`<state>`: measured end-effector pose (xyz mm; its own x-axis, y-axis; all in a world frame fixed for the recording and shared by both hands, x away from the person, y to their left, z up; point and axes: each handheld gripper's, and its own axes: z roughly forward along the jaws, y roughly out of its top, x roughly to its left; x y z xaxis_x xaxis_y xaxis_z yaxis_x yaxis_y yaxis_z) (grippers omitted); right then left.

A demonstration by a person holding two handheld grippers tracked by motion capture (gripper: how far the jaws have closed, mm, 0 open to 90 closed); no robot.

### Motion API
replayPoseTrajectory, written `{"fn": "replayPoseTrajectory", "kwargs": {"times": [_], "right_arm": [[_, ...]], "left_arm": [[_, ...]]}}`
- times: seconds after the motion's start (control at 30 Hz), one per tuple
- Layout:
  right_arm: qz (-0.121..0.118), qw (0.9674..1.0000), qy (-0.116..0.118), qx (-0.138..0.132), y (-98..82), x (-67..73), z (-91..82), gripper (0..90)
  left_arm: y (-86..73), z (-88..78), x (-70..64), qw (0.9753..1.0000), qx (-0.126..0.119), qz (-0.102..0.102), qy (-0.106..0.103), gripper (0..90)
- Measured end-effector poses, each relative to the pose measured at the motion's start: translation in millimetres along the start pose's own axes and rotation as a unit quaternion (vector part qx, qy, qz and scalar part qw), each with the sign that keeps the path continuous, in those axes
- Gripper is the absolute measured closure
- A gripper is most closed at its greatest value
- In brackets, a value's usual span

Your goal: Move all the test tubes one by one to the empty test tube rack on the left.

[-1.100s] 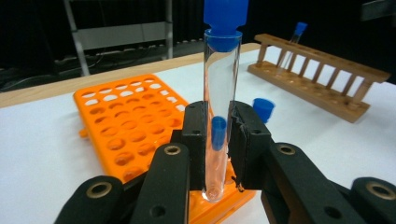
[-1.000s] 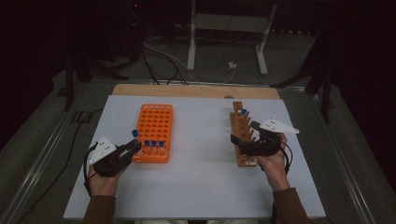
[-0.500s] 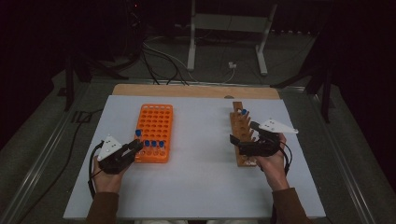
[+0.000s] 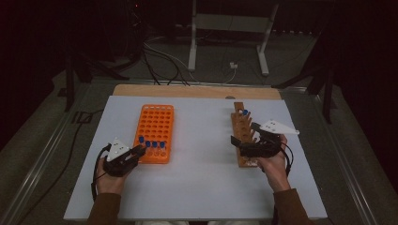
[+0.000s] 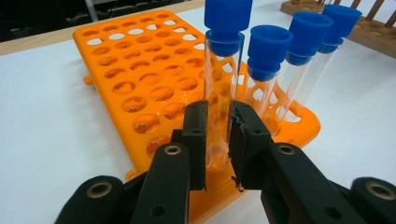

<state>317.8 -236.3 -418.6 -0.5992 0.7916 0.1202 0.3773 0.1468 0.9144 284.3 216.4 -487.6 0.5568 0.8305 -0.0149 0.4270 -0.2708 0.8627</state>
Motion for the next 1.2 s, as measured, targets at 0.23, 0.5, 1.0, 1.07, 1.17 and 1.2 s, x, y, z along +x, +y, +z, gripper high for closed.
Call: {"fn": "replayPoseTrajectory", "kwargs": {"times": [0.23,0.5,1.0,1.07,1.17,1.2], "right_arm": [[0.000,1.0000,0.000,0.001,-0.5,-0.4,0.2,0.0],[0.000,1.0000,0.001,0.001,-0.8,-0.3,0.8,0.0],[0.000,1.0000,0.001,0.009,-2.4,-0.2,5.9,0.0],[-0.001,1.0000,-0.001,0.010,-2.3,-1.2,6.2,0.0],[0.000,0.9999,-0.004,0.009,-1.6,-3.1,5.4,0.0],[-0.001,0.9999,-0.005,0.009,-1.4,-4.2,5.0,0.0]], "left_arm": [[-0.8,-0.3,-2.0,0.9997,0.022,0.000,0.005,78.3],[-2.4,3.5,-4.2,0.9991,0.040,0.008,0.010,78.3],[-1.9,4.3,-3.6,0.9992,0.040,0.003,0.006,78.0],[-1.9,4.2,-3.3,0.9992,0.040,0.003,0.006,77.8],[-1.8,3.5,-3.2,0.9992,0.040,0.004,0.005,77.3],[-1.8,2.9,-3.1,0.9992,0.040,0.002,0.004,76.9]]}}
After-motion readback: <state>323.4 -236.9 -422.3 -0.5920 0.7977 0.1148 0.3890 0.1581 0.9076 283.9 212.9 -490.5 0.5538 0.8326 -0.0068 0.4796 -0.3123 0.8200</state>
